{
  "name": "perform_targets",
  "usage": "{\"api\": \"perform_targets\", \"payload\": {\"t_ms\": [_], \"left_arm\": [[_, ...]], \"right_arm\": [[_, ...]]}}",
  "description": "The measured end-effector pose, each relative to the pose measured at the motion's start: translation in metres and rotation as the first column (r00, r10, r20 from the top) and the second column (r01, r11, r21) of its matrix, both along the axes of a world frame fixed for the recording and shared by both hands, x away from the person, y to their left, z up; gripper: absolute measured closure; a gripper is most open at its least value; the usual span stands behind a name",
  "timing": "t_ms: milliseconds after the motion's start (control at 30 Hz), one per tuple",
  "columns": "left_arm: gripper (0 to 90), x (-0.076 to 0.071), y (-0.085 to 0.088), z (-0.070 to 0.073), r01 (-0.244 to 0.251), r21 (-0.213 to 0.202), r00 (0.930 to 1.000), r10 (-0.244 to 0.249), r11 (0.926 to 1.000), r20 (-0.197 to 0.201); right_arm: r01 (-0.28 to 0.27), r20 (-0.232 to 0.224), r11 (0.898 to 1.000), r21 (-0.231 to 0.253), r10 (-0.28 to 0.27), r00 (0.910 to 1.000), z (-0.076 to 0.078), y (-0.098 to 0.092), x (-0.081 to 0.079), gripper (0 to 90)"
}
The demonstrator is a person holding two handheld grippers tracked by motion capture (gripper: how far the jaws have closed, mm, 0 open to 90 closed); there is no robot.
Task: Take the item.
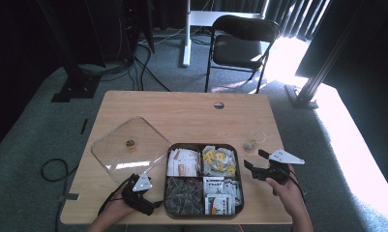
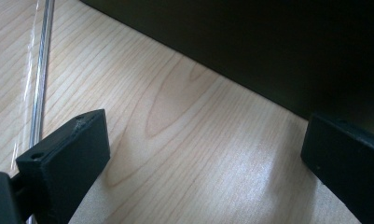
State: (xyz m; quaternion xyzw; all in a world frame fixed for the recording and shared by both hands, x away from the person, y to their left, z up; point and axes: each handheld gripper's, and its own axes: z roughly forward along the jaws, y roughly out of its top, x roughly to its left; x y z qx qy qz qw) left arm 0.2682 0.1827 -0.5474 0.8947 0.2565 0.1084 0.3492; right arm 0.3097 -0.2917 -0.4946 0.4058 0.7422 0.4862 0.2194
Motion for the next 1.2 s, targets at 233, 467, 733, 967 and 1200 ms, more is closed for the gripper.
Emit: {"api": "perform_targets", "payload": {"t_ms": [233, 467, 733, 967, 1200], "left_arm": [[1.3, 0.000, 0.000, 0.000, 0.000, 0.000, 1.0000, 0.000, 1.0000, 0.000], [1.3, 0.000, 0.000, 0.000, 0.000, 0.000, 1.0000, 0.000, 1.0000, 0.000], [1.3, 0.000, 0.000, 0.000, 0.000, 0.000, 1.0000, 0.000, 1.0000, 0.000], [1.3, 0.000, 0.000, 0.000, 0.000, 0.000, 1.0000, 0.000, 1.0000, 0.001], [1.3, 0.000, 0.000, 0.000, 0.000, 0.000, 1.0000, 0.000, 1.0000, 0.001]], "right_arm": [[-0.017, -0.024, 1.000, -0.018, 0.016, 0.9996, -0.014, -0.003, -0.008, 18.7], [-0.015, -0.055, 0.999, -0.037, 0.013, 0.9984, -0.026, -0.006, -0.014, 18.6], [-0.027, -0.084, 0.997, -0.066, 0.022, 0.9962, -0.038, -0.006, -0.020, 18.7], [-0.036, -0.099, 0.995, -0.088, 0.027, 0.9947, -0.045, -0.005, -0.023, 18.7], [-0.055, -0.129, 0.990, -0.133, 0.038, 0.9909, -0.052, 0.000, -0.022, 18.7]]}}
